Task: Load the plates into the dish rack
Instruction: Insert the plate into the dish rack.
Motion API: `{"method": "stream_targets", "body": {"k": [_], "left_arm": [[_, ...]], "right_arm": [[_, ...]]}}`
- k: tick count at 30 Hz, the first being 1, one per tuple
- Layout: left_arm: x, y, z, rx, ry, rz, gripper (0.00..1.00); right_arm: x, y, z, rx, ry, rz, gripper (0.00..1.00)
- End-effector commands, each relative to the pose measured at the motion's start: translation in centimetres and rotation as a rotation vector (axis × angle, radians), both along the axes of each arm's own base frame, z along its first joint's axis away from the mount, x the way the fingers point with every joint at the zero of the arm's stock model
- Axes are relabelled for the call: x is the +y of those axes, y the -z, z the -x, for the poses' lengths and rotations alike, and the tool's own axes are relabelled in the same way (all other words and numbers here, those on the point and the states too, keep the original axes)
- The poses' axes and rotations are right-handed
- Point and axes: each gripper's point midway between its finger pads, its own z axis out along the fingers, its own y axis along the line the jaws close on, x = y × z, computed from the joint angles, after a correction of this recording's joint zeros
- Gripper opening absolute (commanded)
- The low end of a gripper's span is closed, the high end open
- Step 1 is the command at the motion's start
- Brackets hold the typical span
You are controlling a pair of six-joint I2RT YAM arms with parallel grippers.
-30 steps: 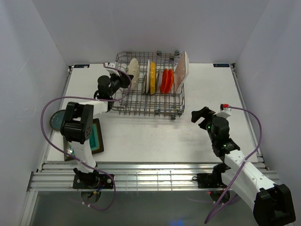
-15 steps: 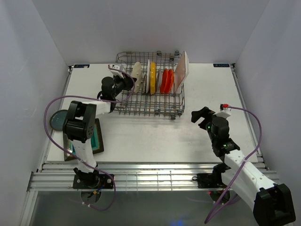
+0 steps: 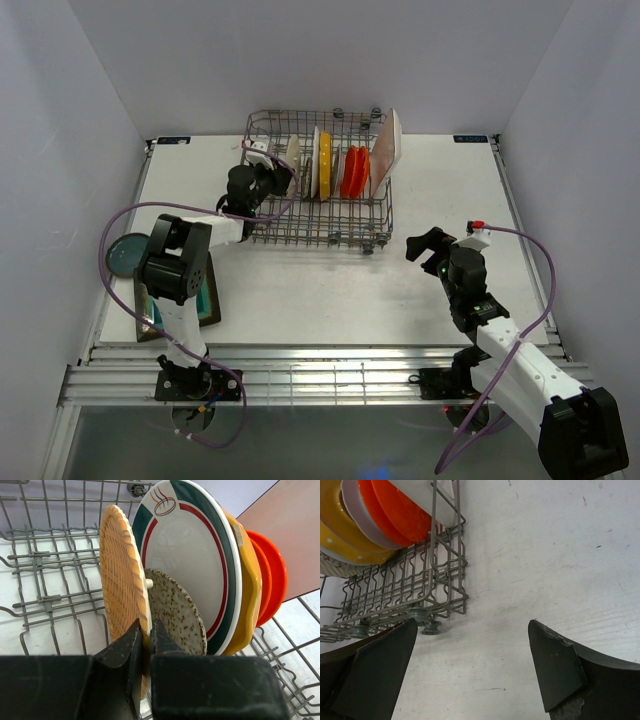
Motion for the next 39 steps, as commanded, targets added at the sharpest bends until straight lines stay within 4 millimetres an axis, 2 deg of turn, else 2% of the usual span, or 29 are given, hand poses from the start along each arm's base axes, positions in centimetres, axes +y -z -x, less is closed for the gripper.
{"method": "stream_targets", "body": {"k": [1, 14, 15, 21, 24, 25, 26, 29, 32, 39], "left_arm": [[0.4, -3.6, -1.0, -0.080, -0.058, 0.024, 0.00], [-0.4, -2.7, -1.3, -0.054, -0.079, -0.010, 0.00], [-0.5, -2.7, -1.3, -0.053, -0.076, -0.012, 0.04], [-1.6, -2.3, -1.0, -0.046, -0.054, -0.023, 0.07], [-1.8, -2.2, -1.0, -0.044, -0.047, -0.032, 0.21], [-2.0, -2.2, -0.9, -0.043, -0.044, -0.033, 0.32], [-2.0, -2.1, -0.9, -0.043, -0.044, -0.035, 0.39], [-2.1, -2.4, -0.8, -0.049, -0.039, -0.037, 0.52], [-2.3, -2.7, -0.7, -0.052, -0.032, -0.033, 0.58], [-2.5, -3.3, -0.3, -0.057, -0.016, -0.019, 0.59]], "right_arm": [[0.1, -1.7, -0.7, -0.061, 0.002, -0.009, 0.97], [0.1, -1.6, -0.7, -0.057, 0.000, -0.005, 0.97], [0.2, -1.6, -0.7, -0.055, -0.001, -0.006, 0.97], [0.2, -1.4, -0.8, -0.049, -0.001, -0.004, 0.97], [0.2, -1.3, -0.7, -0.046, -0.001, -0.003, 0.97], [0.2, -1.4, -0.8, -0.048, -0.003, -0.004, 0.97], [0.2, -1.4, -0.8, -0.048, -0.003, -0.004, 0.97], [0.2, -1.4, -0.8, -0.048, -0.001, -0.003, 0.98], [0.2, -1.4, -0.8, -0.046, -0.004, -0.004, 0.98], [0.3, -1.4, -0.9, -0.042, -0.007, -0.003, 0.98]]}}
